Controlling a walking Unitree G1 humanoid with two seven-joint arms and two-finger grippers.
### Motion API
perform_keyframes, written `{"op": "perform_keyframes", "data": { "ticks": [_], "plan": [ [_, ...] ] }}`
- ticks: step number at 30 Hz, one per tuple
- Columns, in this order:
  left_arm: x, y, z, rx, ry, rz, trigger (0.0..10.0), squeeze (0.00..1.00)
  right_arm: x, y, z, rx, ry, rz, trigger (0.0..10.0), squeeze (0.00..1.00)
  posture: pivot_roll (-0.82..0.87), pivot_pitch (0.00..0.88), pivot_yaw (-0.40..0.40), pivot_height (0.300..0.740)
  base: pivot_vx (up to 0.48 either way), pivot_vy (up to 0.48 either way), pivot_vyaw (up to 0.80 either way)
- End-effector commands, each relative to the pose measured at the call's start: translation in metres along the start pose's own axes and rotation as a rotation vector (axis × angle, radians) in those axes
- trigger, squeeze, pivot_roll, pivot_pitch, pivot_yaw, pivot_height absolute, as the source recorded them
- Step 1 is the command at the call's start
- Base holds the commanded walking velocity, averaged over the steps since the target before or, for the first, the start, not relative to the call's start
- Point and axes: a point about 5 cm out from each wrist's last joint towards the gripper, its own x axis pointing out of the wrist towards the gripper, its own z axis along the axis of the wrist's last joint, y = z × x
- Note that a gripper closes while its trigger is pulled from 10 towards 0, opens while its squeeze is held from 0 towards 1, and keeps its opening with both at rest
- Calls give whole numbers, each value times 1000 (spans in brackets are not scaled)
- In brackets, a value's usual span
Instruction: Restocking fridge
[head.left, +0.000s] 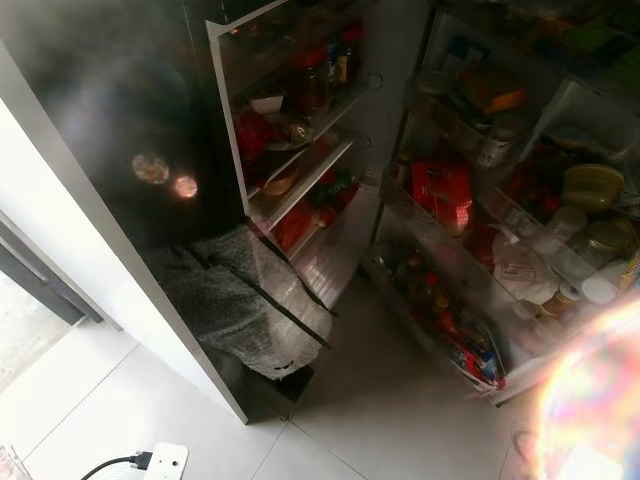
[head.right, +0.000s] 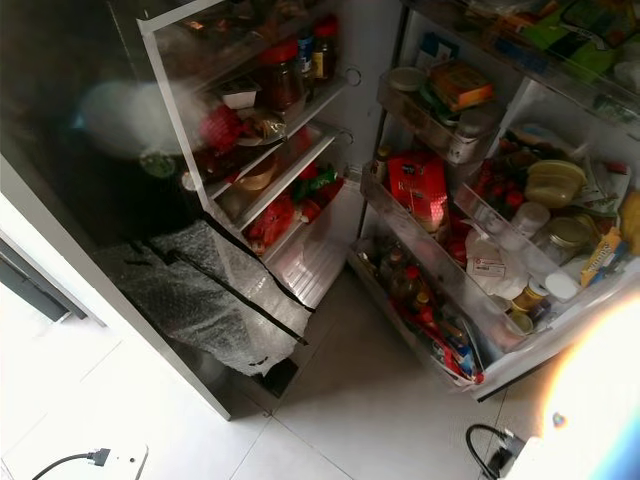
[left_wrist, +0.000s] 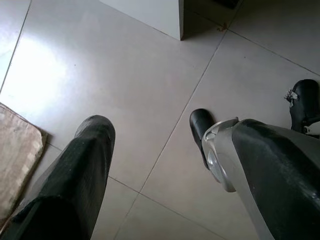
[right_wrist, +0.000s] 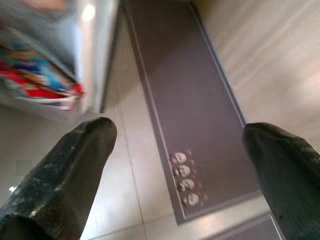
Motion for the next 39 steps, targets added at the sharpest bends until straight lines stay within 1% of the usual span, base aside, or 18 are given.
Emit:
{"op": "perform_keyframes", "data": {
  "ticks": [1,3,6,8,9,11,15,18,19,21,23,26,29,33,36,37,38,39],
  "plan": [
    [-3,-1,-9,6,22,-8,10000,0,2,-14,-2,41,13,-86,10000,0,-3,93,-21,740,0,0,0],
    [-3,-2,-9,6,25,-8,10000,0,1,-19,-4,57,23,-123,10000,0,-3,91,-22,740,0,0,0],
    [-3,-2,-10,6,27,-9,10000,0,0,-23,-6,70,32,-148,10000,0,-5,84,-22,740,0,0,0],
    [-3,-3,-10,8,31,-10,10000,0,-1,-28,-7,64,32,-182,10000,0,-8,79,-23,740,0,0,0],
    [-3,-3,-10,8,31,-10,10000,0,-1,-28,-7,64,32,-182,10000,0,-8,79,-23,740,0,0,0],
    [-3,-3,-11,12,38,-9,10000,0,0,-39,-8,77,34,-233,10000,0,-10,73,-20,740,0,0,0],
    [-3,-2,-12,16,41,-10,10000,0,1,-41,-8,77,34,-235,10000,0,-13,65,-22,740,0,0,0],
    [-3,-2,-12,16,44,-10,10000,0,3,-36,-5,73,26,-198,10000,0,-9,64,-23,740,0,0,0],
    [-3,-2,-12,10,45,-13,10000,0,3,-31,-2,67,16,-176,10000,0,-9,75,-24,740,0,0,0],
    [-3,-3,-13,0,52,-26,10000,0,3,-29,0,52,5,-185,10000,0,-10,83,-24,740,0,0,0],
    [-3,-3,-13,0,54,-25,10000,0,3,-30,0,40,7,-210,10000,0,-12,85,-25,740,0,0,0],
    [-3,-3,-14,-3,59,-22,10000,0,5,-39,2,31,2,-245,10000,0,-15,97,-27,740,0,0,0],
    [-3,-3,-14,-8,60,-20,10000,0,9,-44,10,21,-45,-260,10000,0,-19,102,-27,740,0,0,0],
    [-3,-4,-14,-8,61,-22,10000,0,17,-50,24,49,-86,-288,10000,0,-23,103,-28,740,0,0,0],
    [-3,-6,-13,-11,57,-22,10000,0,20,-42,34,47,-121,-251,10000,0,-24,105,-28,740,0,0,0],
    [-3,-6,-13,-11,57,-22,10000,0,20,-42,34,47,-121,-251,10000,0,-24,105,-28,740,0,0,0],
    [-2,-7,-12,-10,53,-24,10000,0,21,-33,42,34,-160,-197,10000,0,-24,105,-28,740,0,0,0],
    [-2,-8,-11,-11,50,-25,10000,0,21,-28,45,30,-175,-169,10000,0,-24,105,-28,740,0,0,0]
  ]
}}
